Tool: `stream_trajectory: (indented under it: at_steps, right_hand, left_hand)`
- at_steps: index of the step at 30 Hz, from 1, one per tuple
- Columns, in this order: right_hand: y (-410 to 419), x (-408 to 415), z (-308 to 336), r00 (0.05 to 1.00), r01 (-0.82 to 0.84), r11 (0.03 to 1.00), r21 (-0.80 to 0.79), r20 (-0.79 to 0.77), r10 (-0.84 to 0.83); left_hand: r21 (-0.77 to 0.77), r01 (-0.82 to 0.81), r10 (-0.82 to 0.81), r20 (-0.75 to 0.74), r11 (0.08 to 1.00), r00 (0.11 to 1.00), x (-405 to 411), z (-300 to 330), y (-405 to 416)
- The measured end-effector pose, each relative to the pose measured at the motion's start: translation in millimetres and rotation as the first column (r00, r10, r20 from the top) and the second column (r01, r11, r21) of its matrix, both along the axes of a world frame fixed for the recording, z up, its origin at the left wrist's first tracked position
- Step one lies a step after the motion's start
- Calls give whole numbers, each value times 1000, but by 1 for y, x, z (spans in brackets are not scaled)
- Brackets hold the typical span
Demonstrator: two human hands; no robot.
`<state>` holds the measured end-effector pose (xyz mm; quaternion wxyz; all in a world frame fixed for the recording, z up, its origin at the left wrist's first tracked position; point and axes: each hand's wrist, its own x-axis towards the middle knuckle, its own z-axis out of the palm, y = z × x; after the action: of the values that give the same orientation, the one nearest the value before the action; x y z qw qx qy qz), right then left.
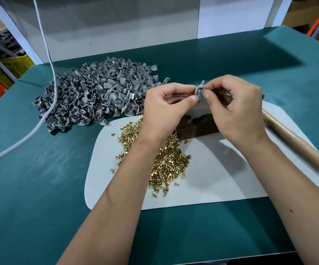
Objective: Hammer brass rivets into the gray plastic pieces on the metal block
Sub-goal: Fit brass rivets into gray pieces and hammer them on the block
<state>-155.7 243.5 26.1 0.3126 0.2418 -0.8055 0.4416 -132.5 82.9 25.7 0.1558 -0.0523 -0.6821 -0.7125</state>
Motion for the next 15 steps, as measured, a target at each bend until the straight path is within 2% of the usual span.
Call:
stream_trajectory:
  at_steps: [6, 15]
  right_hand:
    - [-4, 3, 1, 1000, 26, 1000, -17, 17, -26]
    - [-8, 6, 1, 996, 76, 997, 7, 46, -76]
  left_hand:
    - [7, -58, 58, -38, 998, 998, 0, -4, 7]
    - [-14, -100, 101, 40, 995, 994, 1, -4, 11]
